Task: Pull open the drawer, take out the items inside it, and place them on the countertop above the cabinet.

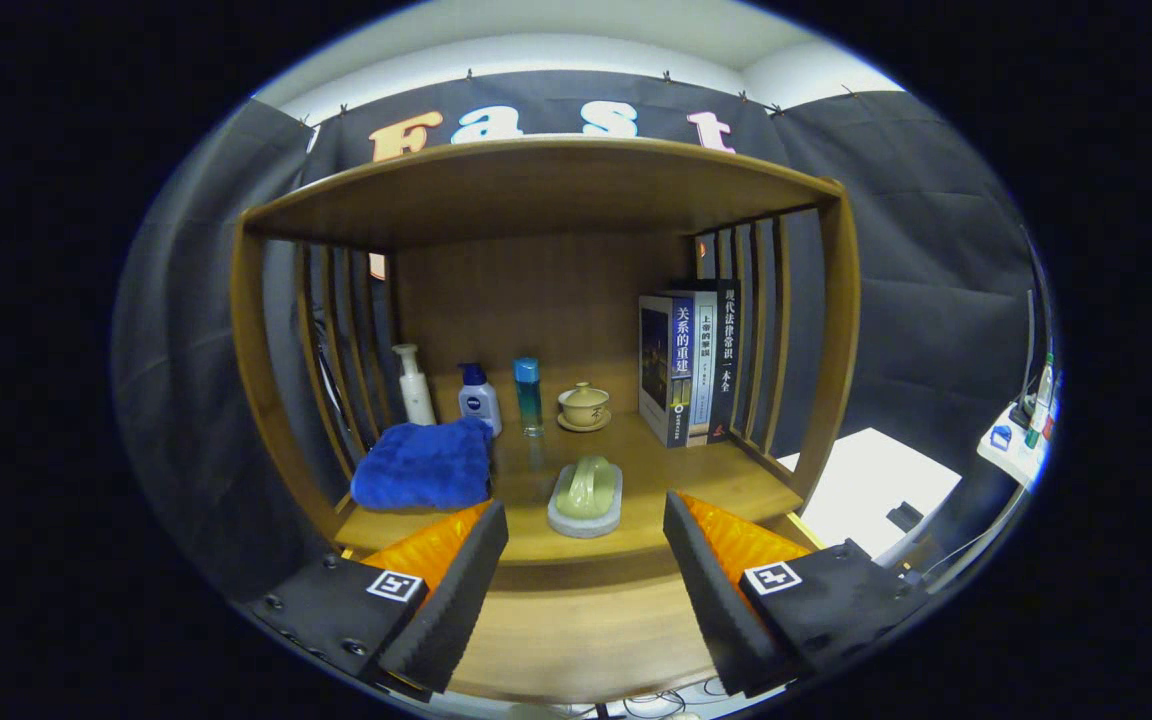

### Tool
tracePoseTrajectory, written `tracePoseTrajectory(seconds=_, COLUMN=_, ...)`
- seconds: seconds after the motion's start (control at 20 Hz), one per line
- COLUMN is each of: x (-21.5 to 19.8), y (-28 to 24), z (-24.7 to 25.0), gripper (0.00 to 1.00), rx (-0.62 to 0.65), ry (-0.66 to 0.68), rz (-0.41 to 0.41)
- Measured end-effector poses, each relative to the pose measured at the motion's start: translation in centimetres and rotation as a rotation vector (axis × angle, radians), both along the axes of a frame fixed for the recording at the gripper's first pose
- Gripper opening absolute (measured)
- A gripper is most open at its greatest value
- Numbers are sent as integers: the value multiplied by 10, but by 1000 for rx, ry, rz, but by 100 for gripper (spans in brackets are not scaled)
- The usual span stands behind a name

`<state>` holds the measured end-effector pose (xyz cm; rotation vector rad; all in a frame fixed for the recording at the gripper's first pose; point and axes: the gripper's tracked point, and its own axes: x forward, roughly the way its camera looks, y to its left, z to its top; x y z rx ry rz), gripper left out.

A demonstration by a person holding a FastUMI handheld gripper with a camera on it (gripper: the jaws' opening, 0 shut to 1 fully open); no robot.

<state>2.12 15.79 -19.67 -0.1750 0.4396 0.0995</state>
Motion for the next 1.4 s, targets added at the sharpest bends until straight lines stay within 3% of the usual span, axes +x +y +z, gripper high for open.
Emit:
tracePoseTrajectory(seconds=0.65, x=-98, y=-14, z=-45, gripper=100, rx=-14, ry=-60, rz=35)
tracePoseTrajectory(seconds=1.4, x=-145, y=-50, z=-133, gripper=100, rx=-77, ry=60, rz=5)
